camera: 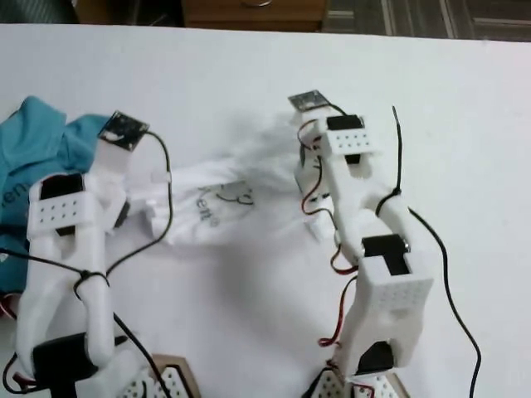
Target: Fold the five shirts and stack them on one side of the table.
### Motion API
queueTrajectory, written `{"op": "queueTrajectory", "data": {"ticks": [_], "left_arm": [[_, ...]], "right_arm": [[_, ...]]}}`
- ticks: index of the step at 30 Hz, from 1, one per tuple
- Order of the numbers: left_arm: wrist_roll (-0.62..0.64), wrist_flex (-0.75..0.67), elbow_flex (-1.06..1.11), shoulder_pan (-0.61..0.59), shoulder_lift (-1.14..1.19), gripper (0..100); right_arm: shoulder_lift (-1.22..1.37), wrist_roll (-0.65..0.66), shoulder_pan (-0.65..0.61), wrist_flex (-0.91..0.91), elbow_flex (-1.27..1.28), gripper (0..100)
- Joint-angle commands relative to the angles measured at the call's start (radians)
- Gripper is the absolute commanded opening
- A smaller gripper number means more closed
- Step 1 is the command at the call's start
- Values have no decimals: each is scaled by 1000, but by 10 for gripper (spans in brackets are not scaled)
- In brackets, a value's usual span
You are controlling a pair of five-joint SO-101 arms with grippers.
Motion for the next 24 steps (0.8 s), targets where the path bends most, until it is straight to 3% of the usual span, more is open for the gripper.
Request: {"op": "queueTrajectory", "data": {"ticks": [1,5,10,24], "left_arm": [[5,-17,-5,5,-6,25],[5,-17,-7,5,-6,25],[5,-17,-8,5,-6,25],[3,-17,-12,3,-6,25]], "right_arm": [[-58,0,10,5,-26,19],[-58,0,10,7,-20,25],[-58,0,7,8,-20,116],[42,0,8,1,-28,94]]}}
